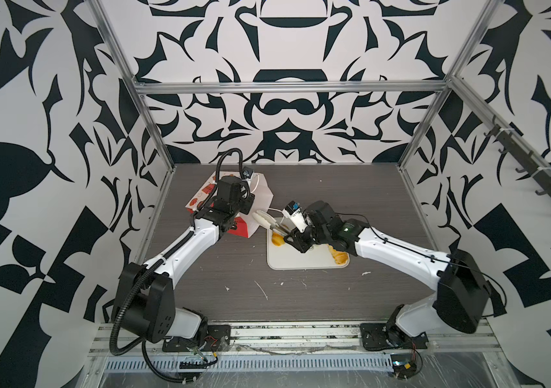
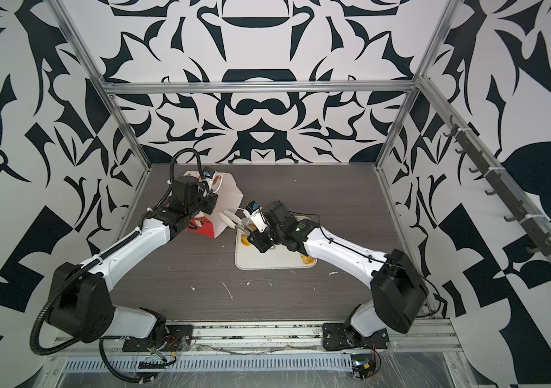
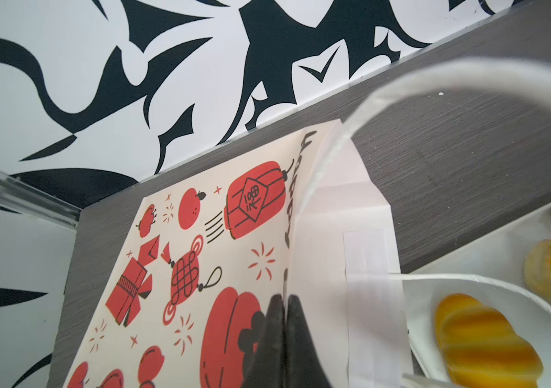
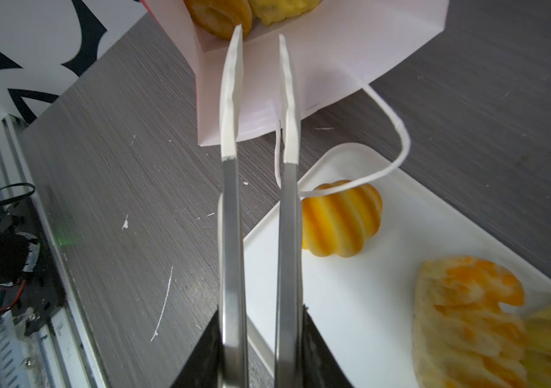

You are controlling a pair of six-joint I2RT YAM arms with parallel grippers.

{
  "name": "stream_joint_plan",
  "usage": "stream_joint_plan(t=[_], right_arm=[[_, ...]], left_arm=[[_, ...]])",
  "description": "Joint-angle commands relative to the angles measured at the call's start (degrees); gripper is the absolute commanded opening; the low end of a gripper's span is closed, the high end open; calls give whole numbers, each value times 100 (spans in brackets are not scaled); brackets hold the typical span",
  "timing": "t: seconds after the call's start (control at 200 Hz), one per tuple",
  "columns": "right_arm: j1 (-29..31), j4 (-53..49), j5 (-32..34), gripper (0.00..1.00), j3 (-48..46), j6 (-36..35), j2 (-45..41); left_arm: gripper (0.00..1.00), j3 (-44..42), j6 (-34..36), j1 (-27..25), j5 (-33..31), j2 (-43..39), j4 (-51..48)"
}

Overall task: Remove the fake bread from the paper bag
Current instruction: 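Move the tongs with the right gripper toward the bag mouth, then insert the tongs into the bag while the left gripper lifts the bag higher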

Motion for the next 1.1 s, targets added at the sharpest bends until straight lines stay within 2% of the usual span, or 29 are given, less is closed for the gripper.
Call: stream_joint_plan(t=[0.0, 0.18, 0.49, 0.615, 0.81, 1.01, 1.095], right_arm=[[14, 565, -260, 35, 336, 80, 205], [23, 714, -700, 35, 488, 286, 689], [154, 834, -1435, 35, 654, 518, 961], [180, 847, -1844, 35, 810, 688, 1082], [177, 1296, -2440, 35, 816, 1116, 1087], [156, 2273, -3058, 35, 611, 1808, 1134], [132, 2473, -3123, 35, 587, 1968, 1195]], left_arm=[[0, 113, 173, -110, -95, -95, -197], [0, 369, 293, -189, -172, 47, -351], [0, 1170, 724, -501, -620, 549, -829], [0, 1539, 878, -563, -563, 718, -1085], [0, 2471, 1478, -766, -647, 1267, -1846], [0, 3633, 2118, -1097, -1149, 2130, -2734], [0, 4097, 2344, -1255, -1473, 2515, -3029]])
